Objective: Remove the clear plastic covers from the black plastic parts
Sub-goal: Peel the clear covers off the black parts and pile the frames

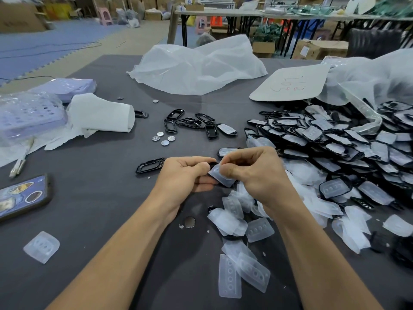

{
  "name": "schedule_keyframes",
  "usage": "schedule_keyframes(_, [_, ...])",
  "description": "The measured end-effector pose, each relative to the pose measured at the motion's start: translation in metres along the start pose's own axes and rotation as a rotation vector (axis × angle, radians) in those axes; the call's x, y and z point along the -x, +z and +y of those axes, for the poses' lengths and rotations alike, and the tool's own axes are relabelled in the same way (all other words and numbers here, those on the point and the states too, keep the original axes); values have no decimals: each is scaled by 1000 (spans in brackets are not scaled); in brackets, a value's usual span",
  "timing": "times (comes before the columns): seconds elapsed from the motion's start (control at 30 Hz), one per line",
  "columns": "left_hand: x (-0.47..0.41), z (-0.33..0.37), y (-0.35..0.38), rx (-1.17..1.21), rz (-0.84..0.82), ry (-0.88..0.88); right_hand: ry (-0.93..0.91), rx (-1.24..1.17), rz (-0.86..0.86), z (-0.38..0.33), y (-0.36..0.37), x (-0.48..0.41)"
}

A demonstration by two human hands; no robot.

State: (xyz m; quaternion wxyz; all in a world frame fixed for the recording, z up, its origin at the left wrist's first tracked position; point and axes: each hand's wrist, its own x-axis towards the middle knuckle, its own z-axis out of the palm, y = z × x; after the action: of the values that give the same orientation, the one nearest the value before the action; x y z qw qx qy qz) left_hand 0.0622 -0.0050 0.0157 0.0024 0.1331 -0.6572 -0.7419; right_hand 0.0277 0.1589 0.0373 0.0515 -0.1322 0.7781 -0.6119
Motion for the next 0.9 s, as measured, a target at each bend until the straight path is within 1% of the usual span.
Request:
schedule_keyframes(0.23, [4,3,0,17,-108,-19,-54,238,83,1,4,1])
schedule_keyframes(0.47, [2,3,0,44,-108,-17,-61,293,143,1,6,1])
schedule_keyframes(0.6, [4,2,0,54,-119,22,-78,329,193,4,7,1])
schedule_keyframes(0.7, [6,1,1,65,-104,61,-61,309,168,5,9,0])
schedule_keyframes(0.77, [6,0,3,109,-64,69,-17,247,122,5,9,0])
schedule_keyframes(0.9, [3,0,3,152,-15,96,64,85,81,4,5,-2])
